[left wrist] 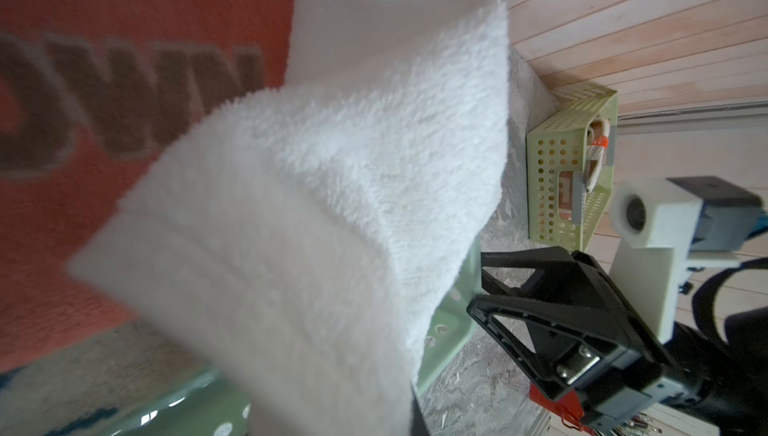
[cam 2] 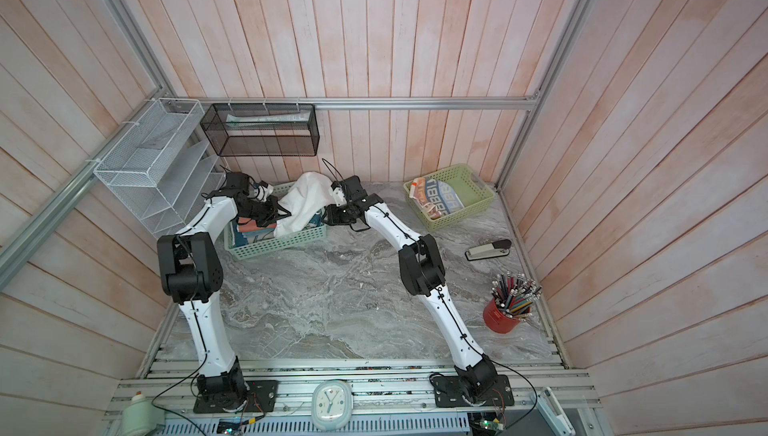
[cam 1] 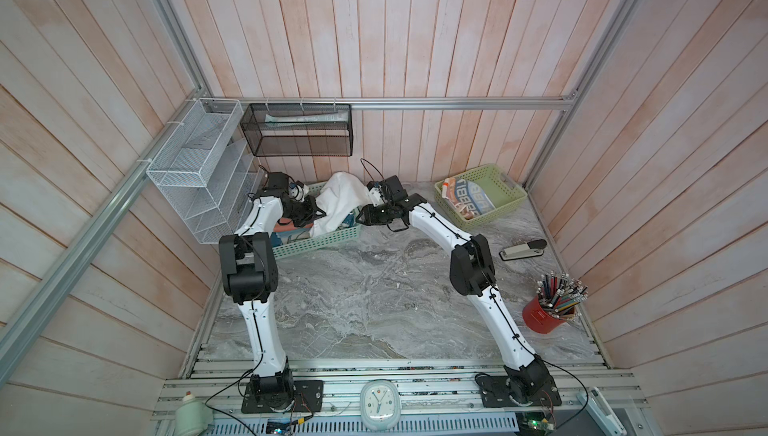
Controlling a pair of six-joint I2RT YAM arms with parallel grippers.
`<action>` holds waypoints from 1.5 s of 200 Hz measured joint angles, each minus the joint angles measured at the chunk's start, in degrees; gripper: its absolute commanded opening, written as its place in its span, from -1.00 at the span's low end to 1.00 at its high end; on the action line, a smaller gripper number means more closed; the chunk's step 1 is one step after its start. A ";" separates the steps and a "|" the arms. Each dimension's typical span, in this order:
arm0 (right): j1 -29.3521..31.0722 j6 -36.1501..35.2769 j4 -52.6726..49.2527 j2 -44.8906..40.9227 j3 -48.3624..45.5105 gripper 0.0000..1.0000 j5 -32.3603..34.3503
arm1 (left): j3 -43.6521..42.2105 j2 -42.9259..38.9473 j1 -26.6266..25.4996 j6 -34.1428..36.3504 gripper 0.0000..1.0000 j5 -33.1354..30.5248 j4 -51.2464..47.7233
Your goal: Fold and stack the towels
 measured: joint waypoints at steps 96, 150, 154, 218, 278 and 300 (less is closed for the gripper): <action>0.00 0.11 0.35 0.00 -0.44 -0.50 0.11 | -1.77 -6.19 -2.71 -0.07 -1.00 2.93 -0.11; 0.17 -2.01 0.63 -5.42 -8.31 -0.58 3.26 | -1.99 -8.15 -2.71 0.22 -1.00 4.00 -3.58; 0.15 -2.01 0.63 -5.81 -8.85 -0.59 3.45 | -1.27 -8.15 -2.62 0.44 -1.00 3.98 -4.46; 0.15 -2.03 0.70 -7.04 -10.51 -0.84 4.98 | 17.68 -6.62 3.61 4.57 -1.00 2.62 -16.59; 0.26 -3.37 0.63 -7.26 -10.51 -1.00 6.71 | 21.33 1.77 7.28 6.91 -1.00 -7.39 -22.56; 0.55 -3.54 0.39 -7.26 -10.29 -1.00 7.76 | 19.43 2.47 7.10 6.54 -1.00 -12.15 -22.75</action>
